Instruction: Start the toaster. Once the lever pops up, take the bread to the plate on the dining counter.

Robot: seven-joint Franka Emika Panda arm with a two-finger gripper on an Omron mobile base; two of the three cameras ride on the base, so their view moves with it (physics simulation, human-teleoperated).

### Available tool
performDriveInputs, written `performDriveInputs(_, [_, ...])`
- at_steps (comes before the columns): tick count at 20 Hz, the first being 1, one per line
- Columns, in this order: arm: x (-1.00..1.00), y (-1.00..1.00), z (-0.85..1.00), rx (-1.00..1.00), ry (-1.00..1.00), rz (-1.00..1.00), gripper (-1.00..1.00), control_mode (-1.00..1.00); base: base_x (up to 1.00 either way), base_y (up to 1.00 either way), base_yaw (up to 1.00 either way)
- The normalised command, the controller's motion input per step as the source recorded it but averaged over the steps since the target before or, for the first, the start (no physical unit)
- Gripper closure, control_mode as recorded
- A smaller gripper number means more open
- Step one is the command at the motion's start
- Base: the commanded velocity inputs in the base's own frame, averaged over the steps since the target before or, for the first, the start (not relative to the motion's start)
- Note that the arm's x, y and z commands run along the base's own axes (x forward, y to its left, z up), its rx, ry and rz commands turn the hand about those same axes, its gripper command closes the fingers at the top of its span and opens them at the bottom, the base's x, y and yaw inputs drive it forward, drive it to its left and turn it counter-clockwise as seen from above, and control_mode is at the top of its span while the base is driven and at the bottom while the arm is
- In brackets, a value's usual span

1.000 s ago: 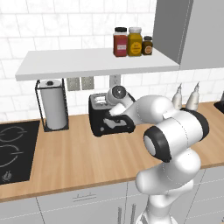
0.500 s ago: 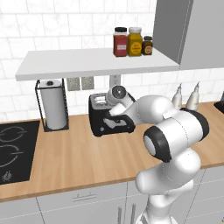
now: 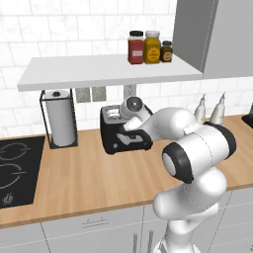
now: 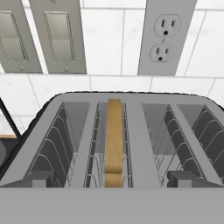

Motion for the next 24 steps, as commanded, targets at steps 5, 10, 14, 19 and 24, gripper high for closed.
performDriveInputs(5, [0.0,0.0,0.0,0.0,0.0,0.0,-1.0,-1.0,0.0,0.0,0.0])
performDriveInputs(10, [0.0,0.0,0.0,0.0,0.0,0.0,-1.0,-1.0,0.0,0.0,0.0])
performDriveInputs(14, [0.0,0.0,0.0,0.0,0.0,0.0,-1.0,-1.0,0.0,0.0,0.0])
performDriveInputs(19, [0.0,0.0,0.0,0.0,0.0,0.0,-1.0,-1.0,0.0,0.0,0.0])
performDriveInputs(24, [0.0,0.0,0.0,0.0,0.0,0.0,-1.0,-1.0,0.0,0.0,0.0])
